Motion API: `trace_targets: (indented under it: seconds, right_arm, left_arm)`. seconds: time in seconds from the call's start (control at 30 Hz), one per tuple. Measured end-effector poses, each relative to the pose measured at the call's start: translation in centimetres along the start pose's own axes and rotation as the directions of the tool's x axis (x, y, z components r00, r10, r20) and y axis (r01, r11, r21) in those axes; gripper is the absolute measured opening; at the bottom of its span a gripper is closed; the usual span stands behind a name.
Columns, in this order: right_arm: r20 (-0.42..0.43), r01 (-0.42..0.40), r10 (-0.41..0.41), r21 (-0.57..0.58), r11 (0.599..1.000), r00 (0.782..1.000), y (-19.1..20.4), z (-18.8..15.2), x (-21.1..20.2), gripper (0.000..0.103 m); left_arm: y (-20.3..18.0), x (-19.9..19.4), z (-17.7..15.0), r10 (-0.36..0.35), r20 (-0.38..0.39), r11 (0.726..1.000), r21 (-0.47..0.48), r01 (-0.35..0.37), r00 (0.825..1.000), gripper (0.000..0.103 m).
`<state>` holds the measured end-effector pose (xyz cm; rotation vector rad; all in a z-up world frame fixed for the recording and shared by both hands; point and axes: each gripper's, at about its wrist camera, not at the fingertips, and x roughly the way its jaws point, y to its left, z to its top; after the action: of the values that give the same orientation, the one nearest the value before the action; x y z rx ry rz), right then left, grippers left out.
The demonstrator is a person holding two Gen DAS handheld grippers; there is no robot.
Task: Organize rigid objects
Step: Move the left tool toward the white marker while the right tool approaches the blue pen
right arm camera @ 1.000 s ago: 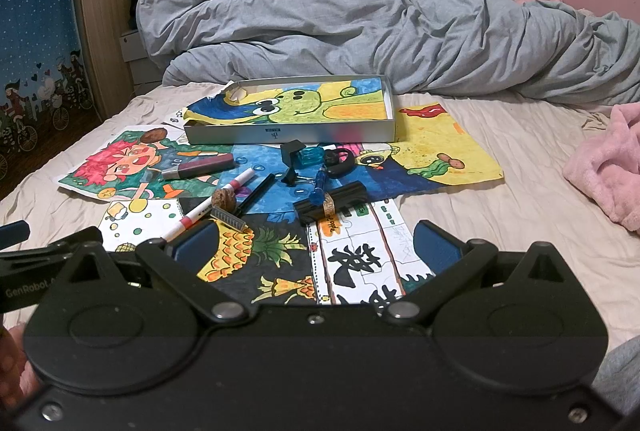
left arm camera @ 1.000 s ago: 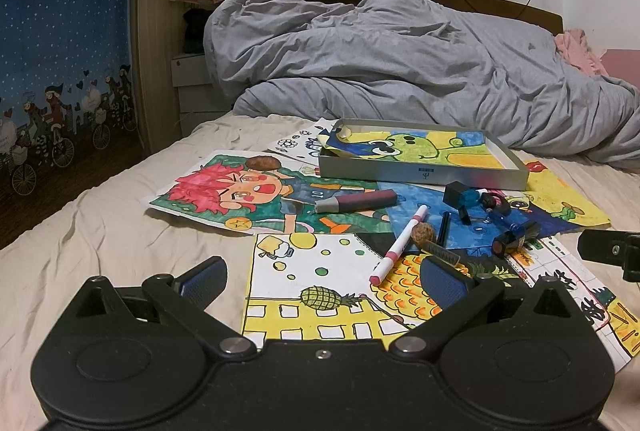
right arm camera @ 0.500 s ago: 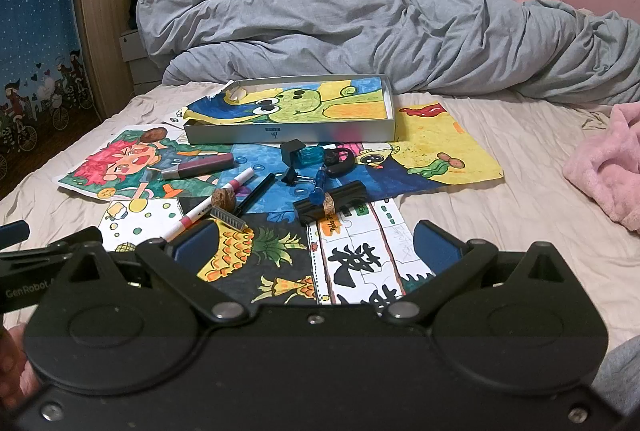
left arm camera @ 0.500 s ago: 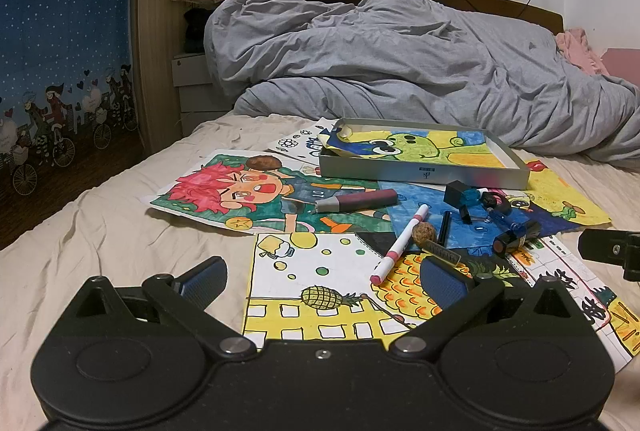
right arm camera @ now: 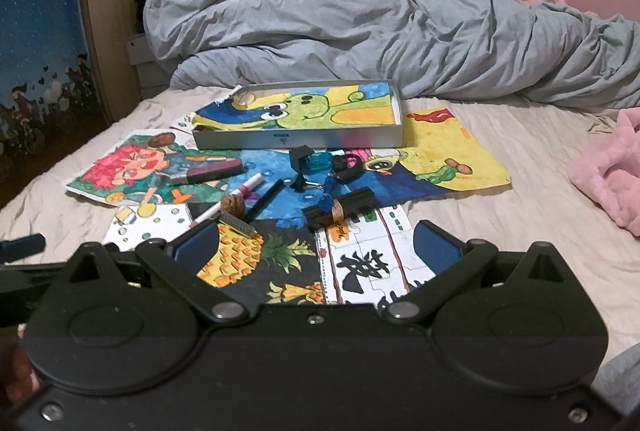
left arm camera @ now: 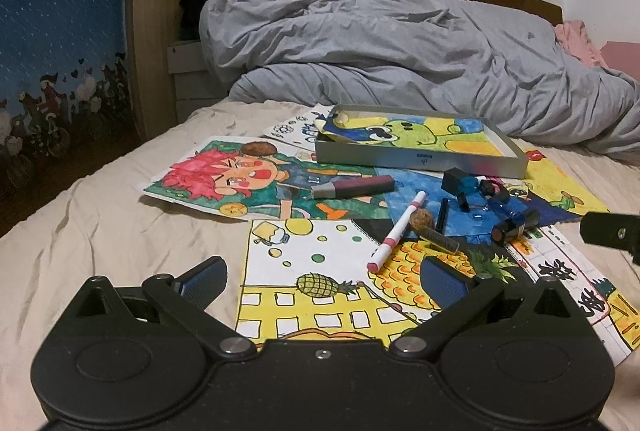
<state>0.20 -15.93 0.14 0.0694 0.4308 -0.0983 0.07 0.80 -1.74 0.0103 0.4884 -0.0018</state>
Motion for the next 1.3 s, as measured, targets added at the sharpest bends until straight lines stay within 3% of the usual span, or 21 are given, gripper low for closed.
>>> trace_targets:
  seconds: [0.43, 0.77, 0.93, 1.17, 1.3]
  right_arm:
    - [-0.034, -0.079, 0.083, 0.105, 0.991, 0.996, -1.6, 0.7, 3.2, 0.103]
    - [-0.078, -0.077, 0.081, 0.043, 0.996, 0.994, -2.0, 1.3, 8.2, 0.103]
    - [-0.117, -0.088, 0.086, -0.013, 0.996, 0.989, -1.6, 1.9, 10.5, 0.103]
    - [-0.134, -0.062, 0.052, -0.073, 0.995, 0.99, -1.4, 3.2, 13.1, 0.103]
    - [-0.157, -0.092, 0.078, -0.082, 0.992, 0.985, -1.4, 3.6, 14.9, 0.103]
  left_arm:
    - [0.5, 2.6, 1.9, -0.037, -0.051, 0.999, -0.031, 0.036, 0.998, 0.102]
    - [-0.1, 7.5, 3.1, -0.115, -0.082, 0.992, 0.04, 0.119, 0.99, 0.101]
    - [-0.4, 10.8, 3.7, -0.192, -0.143, 0.98, 0.023, 0.197, 0.971, 0.096]
    - [0.9, 15.0, 4.9, -0.299, -0.172, 0.953, -0.111, 0.284, 0.938, 0.095]
    - [1.1, 16.1, 5.0, -0.35, -0.183, 0.935, -0.124, 0.331, 0.919, 0.093]
